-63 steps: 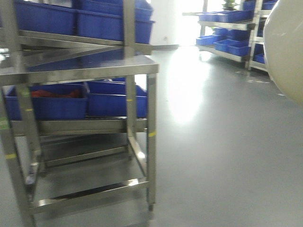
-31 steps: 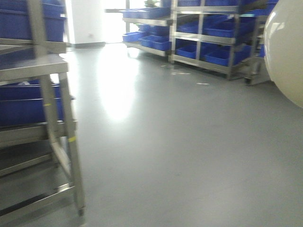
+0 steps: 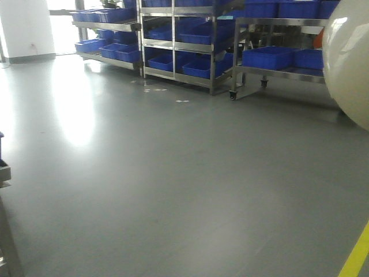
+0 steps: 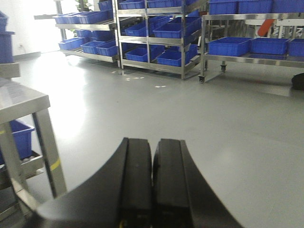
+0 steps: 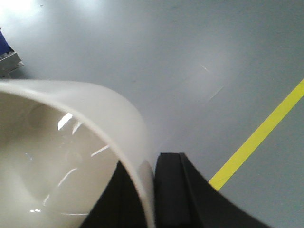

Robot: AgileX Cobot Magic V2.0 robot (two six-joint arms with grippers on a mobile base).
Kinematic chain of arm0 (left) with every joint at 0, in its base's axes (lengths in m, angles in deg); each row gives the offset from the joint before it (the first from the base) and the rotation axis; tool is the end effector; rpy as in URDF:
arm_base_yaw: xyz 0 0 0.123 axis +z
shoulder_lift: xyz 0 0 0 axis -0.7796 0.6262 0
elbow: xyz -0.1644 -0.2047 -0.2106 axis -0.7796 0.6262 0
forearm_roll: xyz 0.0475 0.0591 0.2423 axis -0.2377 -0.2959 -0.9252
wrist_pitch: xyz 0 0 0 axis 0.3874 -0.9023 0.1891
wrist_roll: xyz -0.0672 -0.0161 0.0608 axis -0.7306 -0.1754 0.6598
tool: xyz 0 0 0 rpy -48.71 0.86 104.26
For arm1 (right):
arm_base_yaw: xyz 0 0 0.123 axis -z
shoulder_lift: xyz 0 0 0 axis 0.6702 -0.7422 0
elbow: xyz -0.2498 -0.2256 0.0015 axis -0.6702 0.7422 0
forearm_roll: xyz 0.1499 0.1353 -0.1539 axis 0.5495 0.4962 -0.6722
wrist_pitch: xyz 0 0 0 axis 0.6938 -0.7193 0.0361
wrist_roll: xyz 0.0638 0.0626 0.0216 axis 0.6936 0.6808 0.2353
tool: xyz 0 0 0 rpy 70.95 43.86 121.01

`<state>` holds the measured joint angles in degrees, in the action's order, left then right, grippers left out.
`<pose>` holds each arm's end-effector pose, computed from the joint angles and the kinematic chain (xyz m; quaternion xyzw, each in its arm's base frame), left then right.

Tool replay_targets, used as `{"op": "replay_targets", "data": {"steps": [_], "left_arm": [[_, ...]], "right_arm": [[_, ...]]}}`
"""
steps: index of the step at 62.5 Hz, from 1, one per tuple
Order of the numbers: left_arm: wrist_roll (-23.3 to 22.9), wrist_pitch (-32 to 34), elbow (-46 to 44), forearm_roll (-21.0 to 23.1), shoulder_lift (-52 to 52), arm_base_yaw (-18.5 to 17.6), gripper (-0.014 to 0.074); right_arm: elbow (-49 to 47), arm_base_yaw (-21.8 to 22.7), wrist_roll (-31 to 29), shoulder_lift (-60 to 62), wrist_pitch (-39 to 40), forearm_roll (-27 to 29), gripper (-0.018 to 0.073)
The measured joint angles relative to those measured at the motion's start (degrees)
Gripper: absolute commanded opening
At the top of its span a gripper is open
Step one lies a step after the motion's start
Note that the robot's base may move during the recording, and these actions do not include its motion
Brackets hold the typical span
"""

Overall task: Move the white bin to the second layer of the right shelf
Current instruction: 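Drive the base away from the table holding the bin in the right gripper, then drive across the room toward the shelf rack with blue crates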

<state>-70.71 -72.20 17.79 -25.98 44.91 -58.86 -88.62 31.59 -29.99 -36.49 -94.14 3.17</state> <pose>0.0074 -0.0016 0.2031 0.0611 0.7034 -0.0369 0.7072 0.0556 0.0106 0.3456 0.0474 0.8574 0.1232 0.4973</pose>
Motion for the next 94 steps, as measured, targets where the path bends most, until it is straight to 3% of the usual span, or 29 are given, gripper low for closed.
{"op": "replay_targets", "data": {"steps": [94], "left_arm": [[0.0, 0.0, 0.0, 0.0, 0.0, 0.0, 0.0085]], "right_arm": [[0.0, 0.0, 0.0, 0.0, 0.0, 0.0, 0.0056]]}}
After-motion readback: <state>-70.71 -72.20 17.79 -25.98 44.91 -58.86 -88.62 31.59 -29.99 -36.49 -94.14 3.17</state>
